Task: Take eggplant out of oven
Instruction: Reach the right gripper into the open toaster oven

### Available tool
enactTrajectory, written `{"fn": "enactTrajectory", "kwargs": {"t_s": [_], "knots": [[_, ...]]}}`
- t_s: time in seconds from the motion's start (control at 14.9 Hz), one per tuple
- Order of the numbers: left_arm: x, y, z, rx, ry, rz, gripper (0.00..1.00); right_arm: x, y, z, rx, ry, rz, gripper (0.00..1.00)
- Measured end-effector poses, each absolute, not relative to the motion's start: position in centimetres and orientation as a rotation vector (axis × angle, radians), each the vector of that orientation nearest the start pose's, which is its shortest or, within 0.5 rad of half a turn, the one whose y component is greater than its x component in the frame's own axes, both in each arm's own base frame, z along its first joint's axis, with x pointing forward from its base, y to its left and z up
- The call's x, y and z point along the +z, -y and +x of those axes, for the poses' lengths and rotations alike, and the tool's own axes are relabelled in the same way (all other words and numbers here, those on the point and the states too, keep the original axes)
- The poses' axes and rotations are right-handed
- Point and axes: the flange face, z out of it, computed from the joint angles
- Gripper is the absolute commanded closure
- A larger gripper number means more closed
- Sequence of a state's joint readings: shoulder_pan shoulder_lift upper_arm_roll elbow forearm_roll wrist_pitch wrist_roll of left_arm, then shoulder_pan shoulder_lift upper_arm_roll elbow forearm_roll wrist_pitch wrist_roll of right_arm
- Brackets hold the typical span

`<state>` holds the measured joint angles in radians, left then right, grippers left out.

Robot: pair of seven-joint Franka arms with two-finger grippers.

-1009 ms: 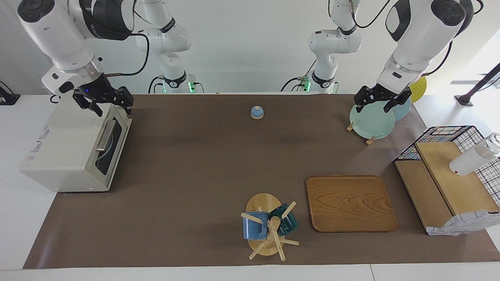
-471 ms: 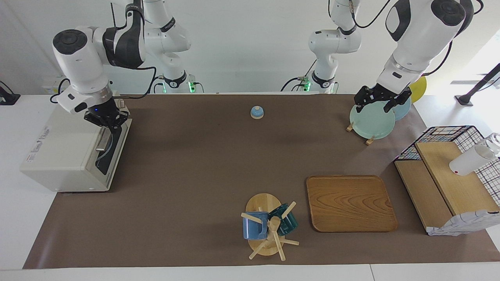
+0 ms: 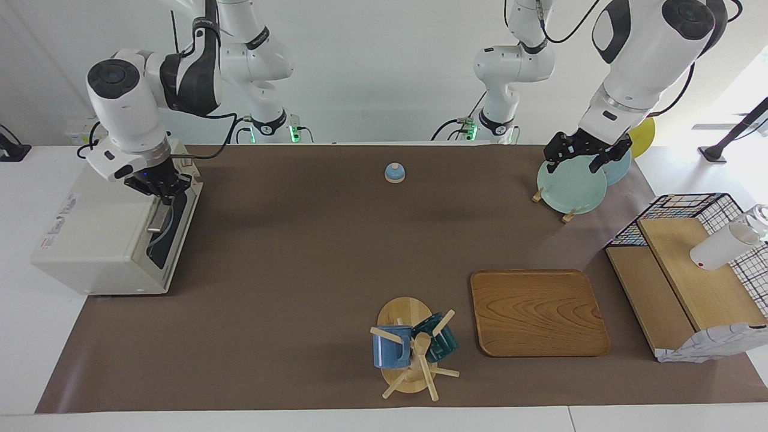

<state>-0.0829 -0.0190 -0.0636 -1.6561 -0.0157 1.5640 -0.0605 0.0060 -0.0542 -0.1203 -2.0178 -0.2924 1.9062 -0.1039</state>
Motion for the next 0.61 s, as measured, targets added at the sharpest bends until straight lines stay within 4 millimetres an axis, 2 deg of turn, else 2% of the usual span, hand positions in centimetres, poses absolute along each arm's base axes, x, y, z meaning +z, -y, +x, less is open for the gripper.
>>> {"fn": "enactTrajectory", "kwargs": {"t_s": [0.4, 0.61], "knots": [[59.4, 8.1, 53.9, 0.119, -0.134, -3.143, 0.0, 46.7, 8.5, 52.4, 0.094, 0.186, -3.396, 1.0], [59.4, 8.2, 53.9, 0.119, -0.135, -3.143, 0.0, 46.3, 6.9, 52.4, 0.08, 0.234, -3.385, 1.0]]}}
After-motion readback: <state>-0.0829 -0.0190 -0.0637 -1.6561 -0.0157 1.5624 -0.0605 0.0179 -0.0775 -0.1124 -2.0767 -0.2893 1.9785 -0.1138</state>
